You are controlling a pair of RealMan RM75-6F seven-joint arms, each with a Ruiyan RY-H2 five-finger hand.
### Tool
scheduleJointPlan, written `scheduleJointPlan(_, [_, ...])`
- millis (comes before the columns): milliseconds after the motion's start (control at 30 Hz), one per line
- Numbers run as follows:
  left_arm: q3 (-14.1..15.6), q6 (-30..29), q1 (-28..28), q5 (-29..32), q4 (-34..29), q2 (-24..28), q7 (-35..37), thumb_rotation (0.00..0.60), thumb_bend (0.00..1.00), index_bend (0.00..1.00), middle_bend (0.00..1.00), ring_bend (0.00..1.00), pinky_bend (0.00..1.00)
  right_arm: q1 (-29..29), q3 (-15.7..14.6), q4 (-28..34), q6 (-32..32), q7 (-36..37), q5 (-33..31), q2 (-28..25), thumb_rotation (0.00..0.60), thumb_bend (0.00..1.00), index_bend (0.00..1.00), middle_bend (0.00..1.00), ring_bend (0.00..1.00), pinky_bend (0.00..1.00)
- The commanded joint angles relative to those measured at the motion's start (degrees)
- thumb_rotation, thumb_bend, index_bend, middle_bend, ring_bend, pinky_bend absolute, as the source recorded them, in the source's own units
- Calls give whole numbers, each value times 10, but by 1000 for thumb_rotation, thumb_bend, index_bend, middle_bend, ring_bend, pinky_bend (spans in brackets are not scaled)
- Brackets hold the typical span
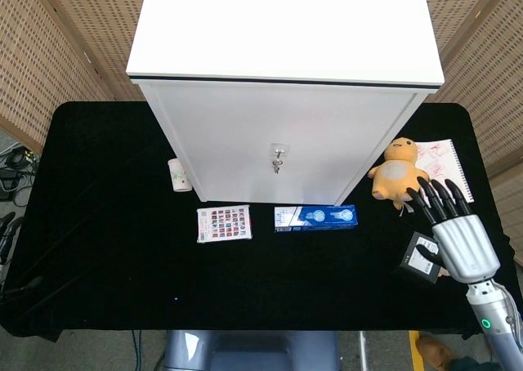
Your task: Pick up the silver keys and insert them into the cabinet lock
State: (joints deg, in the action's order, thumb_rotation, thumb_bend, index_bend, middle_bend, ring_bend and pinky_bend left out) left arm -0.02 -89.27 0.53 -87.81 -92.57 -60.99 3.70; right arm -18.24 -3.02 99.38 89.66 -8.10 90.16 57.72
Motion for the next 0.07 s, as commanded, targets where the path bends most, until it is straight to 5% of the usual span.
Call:
scheduleJointPlan(33, [-1,-17,-6,-17,16,-6,19,600,0,0,0,0,0,36,-4,-6,25,36,-3,40,600,0,0,0,0,0])
scheduleJointPlan(67, [0,-21,-7,-20,18,-6,22,600,0,0,0,0,0,42,-2,-14,29,37,-3,50,600,0,0,0,0,0])
